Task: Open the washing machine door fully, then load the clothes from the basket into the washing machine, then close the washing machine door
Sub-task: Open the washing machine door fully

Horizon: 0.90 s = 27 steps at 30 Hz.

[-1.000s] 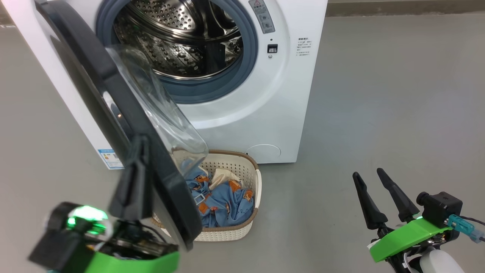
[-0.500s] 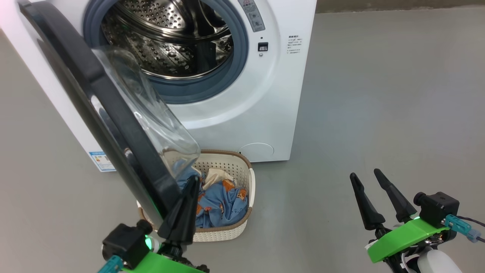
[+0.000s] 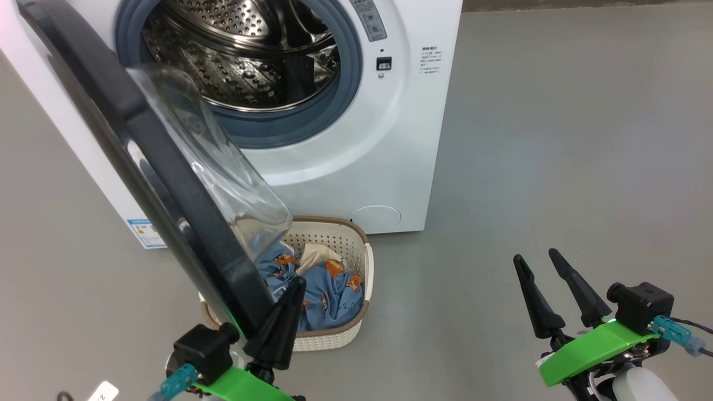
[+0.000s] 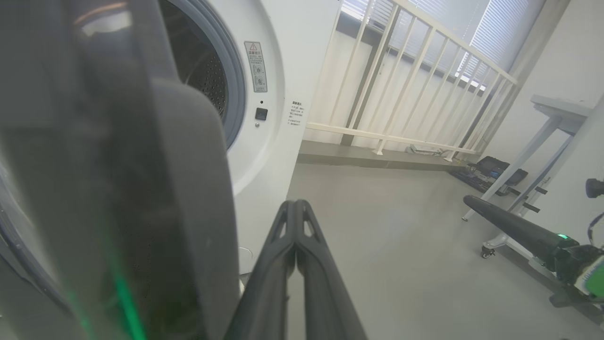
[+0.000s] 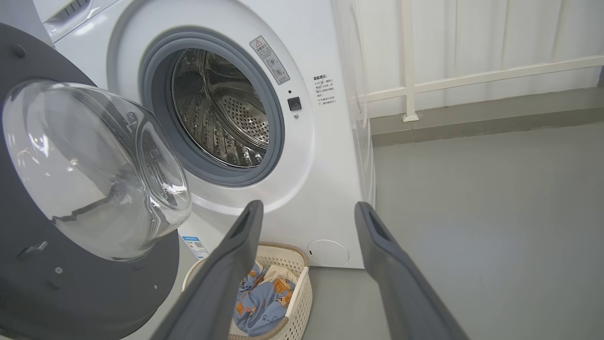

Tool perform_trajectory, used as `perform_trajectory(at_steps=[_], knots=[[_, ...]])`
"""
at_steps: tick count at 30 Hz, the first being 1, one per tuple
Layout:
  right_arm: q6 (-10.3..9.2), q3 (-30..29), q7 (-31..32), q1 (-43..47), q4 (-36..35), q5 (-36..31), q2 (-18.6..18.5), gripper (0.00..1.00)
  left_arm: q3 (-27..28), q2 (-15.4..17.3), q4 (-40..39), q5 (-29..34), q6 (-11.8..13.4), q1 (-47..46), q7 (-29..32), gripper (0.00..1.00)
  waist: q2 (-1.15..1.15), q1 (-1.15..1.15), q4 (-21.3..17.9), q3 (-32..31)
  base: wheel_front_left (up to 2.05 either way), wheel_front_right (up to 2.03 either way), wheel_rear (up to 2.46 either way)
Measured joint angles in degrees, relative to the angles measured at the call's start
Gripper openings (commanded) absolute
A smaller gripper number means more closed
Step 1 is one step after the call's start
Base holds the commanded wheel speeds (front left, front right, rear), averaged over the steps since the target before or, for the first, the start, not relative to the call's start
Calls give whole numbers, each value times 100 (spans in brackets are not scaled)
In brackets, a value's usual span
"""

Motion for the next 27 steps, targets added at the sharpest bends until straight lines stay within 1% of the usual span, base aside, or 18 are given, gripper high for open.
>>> perform_trajectory(at_steps=[12, 19, 24, 27], knots=[[0, -5, 0, 0, 13, 0, 38, 100, 87, -65, 49, 0, 26, -10, -45, 0, 0, 0, 186, 16, 0, 0, 0], [0, -42, 0, 0, 26, 0, 40, 100, 165, -52, -49, 0, 57, 114, -52, 0, 0, 0, 421, -5, 0, 0, 0], [0, -55, 0, 1, 34, 2, 38, 100, 218, 41, -96, 1, 87, 212, -51, 0, 0, 0, 621, -48, 0, 0, 0], [0, -48, 0, 2, 40, 3, 36, 100, 260, 66, -141, 1, 172, 273, -41, 0, 0, 0, 750, -72, 0, 0, 0]])
